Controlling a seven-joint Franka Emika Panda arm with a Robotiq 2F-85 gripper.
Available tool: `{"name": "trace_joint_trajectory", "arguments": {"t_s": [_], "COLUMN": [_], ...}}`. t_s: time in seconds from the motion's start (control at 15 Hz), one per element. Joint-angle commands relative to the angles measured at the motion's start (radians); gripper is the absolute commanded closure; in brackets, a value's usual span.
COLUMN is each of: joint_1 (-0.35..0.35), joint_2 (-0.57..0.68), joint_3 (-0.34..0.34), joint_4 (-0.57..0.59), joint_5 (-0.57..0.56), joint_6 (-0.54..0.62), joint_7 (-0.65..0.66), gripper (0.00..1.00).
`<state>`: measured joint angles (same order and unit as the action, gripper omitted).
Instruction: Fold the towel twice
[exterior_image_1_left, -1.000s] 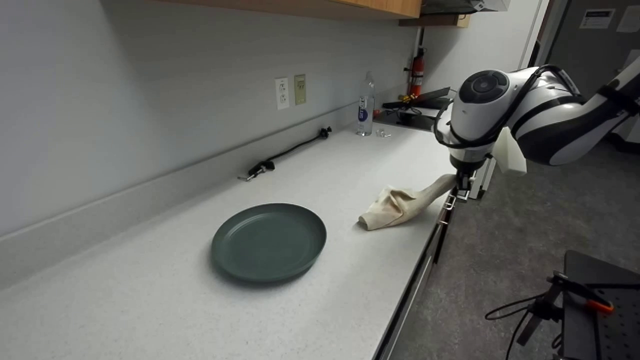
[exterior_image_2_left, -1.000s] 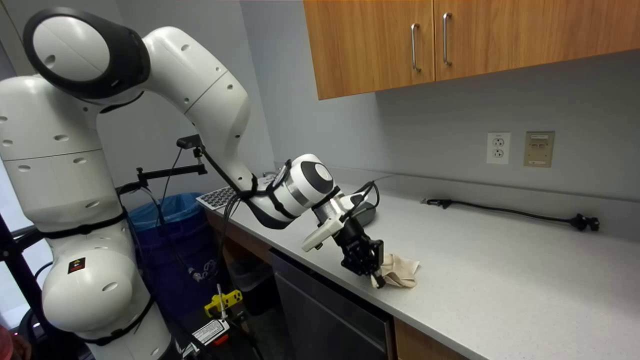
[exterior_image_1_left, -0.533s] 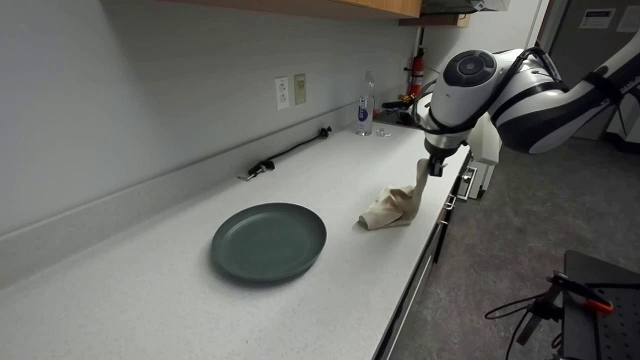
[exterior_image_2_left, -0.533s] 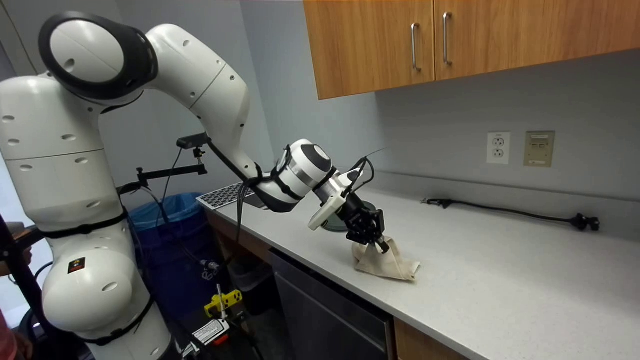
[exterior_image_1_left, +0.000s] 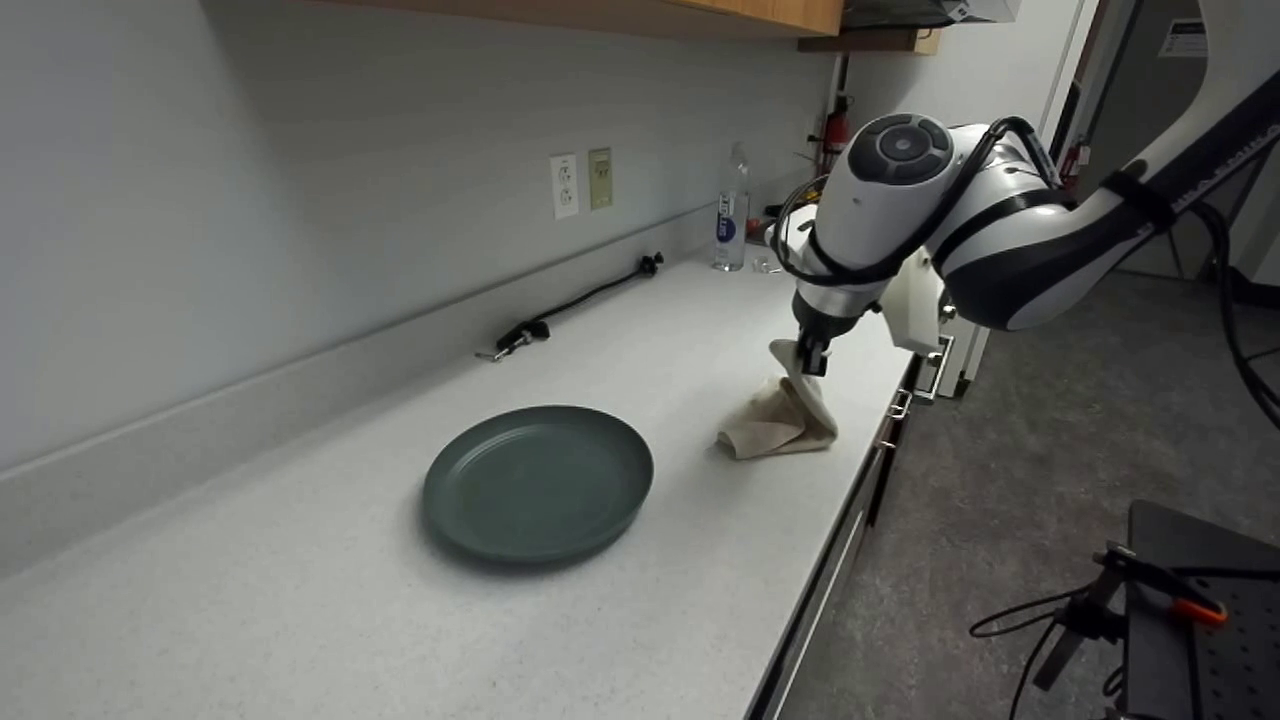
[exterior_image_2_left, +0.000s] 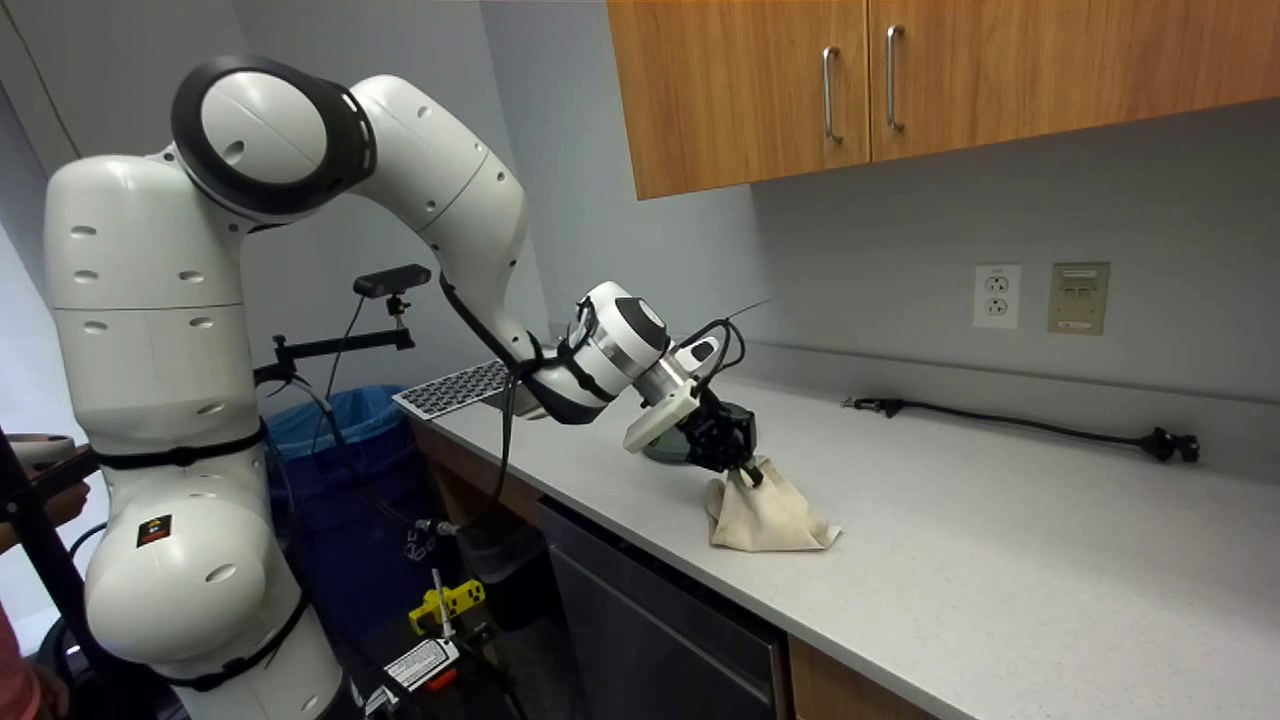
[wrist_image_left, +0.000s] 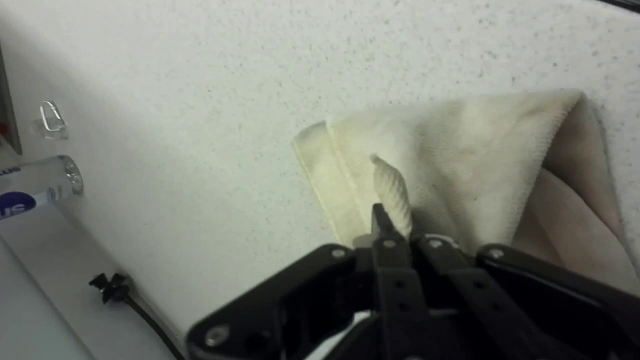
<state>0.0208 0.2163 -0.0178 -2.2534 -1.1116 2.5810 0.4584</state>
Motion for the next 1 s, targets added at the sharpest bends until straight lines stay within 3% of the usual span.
{"name": "trace_joint_trajectory", "arguments": {"t_s": [0.0, 0.27, 0.6, 0.73, 0.93], "joint_1": [-0.014, 0.017, 0.036, 0.038, 0.053], "joint_2": [0.046, 0.092, 0.129, 0.137, 0.142], "joint_3": [0.014, 0.033, 0.043, 0.043, 0.027], "joint_4": [0.025, 0.043, 0.098, 0.114, 0.124], "joint_5": [0.107, 0.192, 0.146, 0.137, 0.167], "joint_6": [0.083, 0.094, 0.081, 0.064, 0.061], "joint_7": [-0.11, -0.168, -0.159, -0.163, -0.198], "gripper": [0.99, 0.99, 0.99, 0.71, 0.48]}}
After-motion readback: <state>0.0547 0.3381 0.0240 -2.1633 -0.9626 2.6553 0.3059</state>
